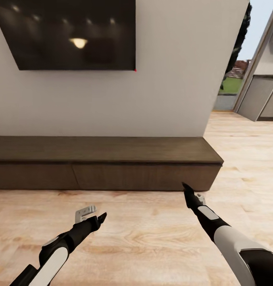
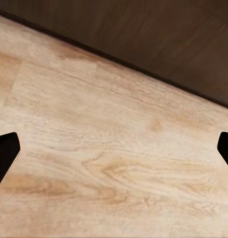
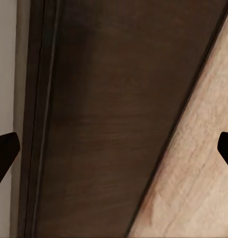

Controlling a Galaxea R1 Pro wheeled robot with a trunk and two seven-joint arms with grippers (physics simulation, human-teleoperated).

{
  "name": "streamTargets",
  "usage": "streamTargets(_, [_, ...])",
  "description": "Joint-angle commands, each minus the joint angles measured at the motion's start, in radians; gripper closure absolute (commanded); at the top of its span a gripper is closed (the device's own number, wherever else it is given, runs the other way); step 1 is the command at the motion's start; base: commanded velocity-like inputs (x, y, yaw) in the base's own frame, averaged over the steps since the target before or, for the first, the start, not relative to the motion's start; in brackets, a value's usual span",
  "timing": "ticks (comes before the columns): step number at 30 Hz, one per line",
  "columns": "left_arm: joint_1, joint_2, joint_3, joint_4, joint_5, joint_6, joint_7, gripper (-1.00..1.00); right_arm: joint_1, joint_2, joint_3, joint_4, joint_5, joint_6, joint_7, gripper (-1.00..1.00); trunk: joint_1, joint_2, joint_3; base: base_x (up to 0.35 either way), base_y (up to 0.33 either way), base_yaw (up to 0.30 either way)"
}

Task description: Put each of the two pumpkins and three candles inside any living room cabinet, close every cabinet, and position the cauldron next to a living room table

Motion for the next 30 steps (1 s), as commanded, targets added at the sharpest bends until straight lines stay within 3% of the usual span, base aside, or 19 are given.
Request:
streamTargets(1, [-0.001,0.001,-0.002,-0.001,0.009,0.000,0.009,-1.00,-0.001,-0.001,0.007,0.000,-0.011,0.002,0.003,-1.00,0.000,0.000,-0.001,0.318,0.079,0.000])
streamTargets(15, [-0.001,0.002,-0.003,-0.002,0.029,0.000,0.006,-1.00,-0.001,-0.004,0.005,-0.001,-0.010,0.001,0.006,-1.00,0.000,0.000,-0.001,0.266,0.056,0.000])
streamTargets(24, [-0.001,-0.001,-0.003,-0.004,0.031,0.002,0.005,-1.00,-0.001,-0.005,0.003,-0.003,-0.010,0.000,0.014,-1.00,0.000,0.000,-0.001,0.029,0.001,0.000])
streamTargets(30, [-0.001,-0.001,-0.003,-0.004,0.030,0.001,0.005,-1.00,-0.001,-0.005,0.003,-0.004,-0.010,0.000,0.020,-1.00,0.003,-0.002,-0.024,0.001,0.000,0.000])
